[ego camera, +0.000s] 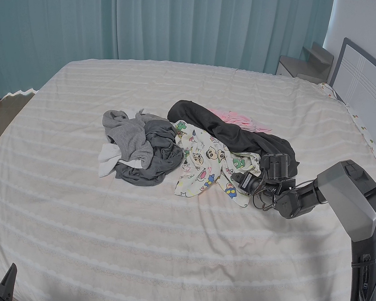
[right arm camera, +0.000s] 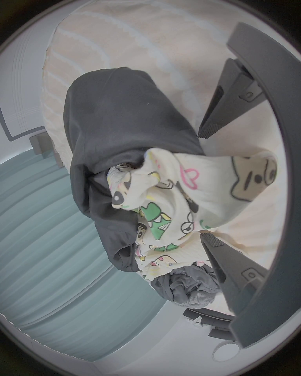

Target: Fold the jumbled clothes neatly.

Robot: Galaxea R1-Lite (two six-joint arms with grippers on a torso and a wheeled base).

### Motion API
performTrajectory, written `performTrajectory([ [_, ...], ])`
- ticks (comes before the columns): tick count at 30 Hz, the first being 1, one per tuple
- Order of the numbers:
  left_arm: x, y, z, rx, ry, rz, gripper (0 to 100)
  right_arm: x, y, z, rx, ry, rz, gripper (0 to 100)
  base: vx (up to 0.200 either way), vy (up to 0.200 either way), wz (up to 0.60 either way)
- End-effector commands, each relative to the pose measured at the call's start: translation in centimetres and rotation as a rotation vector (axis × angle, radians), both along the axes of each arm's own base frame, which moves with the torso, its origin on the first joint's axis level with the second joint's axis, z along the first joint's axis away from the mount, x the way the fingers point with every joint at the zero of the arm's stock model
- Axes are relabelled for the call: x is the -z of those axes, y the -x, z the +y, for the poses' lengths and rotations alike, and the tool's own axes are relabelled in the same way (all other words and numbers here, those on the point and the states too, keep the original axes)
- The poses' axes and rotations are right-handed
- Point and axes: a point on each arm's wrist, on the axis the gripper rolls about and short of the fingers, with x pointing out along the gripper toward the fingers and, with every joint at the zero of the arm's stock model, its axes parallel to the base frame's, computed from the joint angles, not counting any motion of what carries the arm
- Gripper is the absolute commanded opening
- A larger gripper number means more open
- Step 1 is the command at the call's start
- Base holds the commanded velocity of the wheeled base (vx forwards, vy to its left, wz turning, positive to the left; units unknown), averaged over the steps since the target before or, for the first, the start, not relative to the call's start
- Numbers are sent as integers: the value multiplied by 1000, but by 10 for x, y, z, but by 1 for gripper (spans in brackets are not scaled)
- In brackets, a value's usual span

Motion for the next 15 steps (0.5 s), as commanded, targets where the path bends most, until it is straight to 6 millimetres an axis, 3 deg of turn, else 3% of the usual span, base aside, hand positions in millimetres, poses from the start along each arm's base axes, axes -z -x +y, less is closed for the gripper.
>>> performTrajectory([
  [1, 4, 0, 0, 0, 0, 3, 100, 8, -8, 12, 16, 21, -9, 100, 0, 0, 0],
  [8, 4, 0, 0, 0, 0, 3, 100, 16, -10, 27, 17, 50, 14, 100, 0, 0, 0],
  [9, 4, 0, 0, 0, 0, 3, 100, 17, -10, 28, 15, 51, 15, 0, 0, 0, 0],
  [15, 4, 0, 0, 0, 0, 3, 100, 18, -8, 29, 16, 54, 26, 0, 0, 0, 0],
])
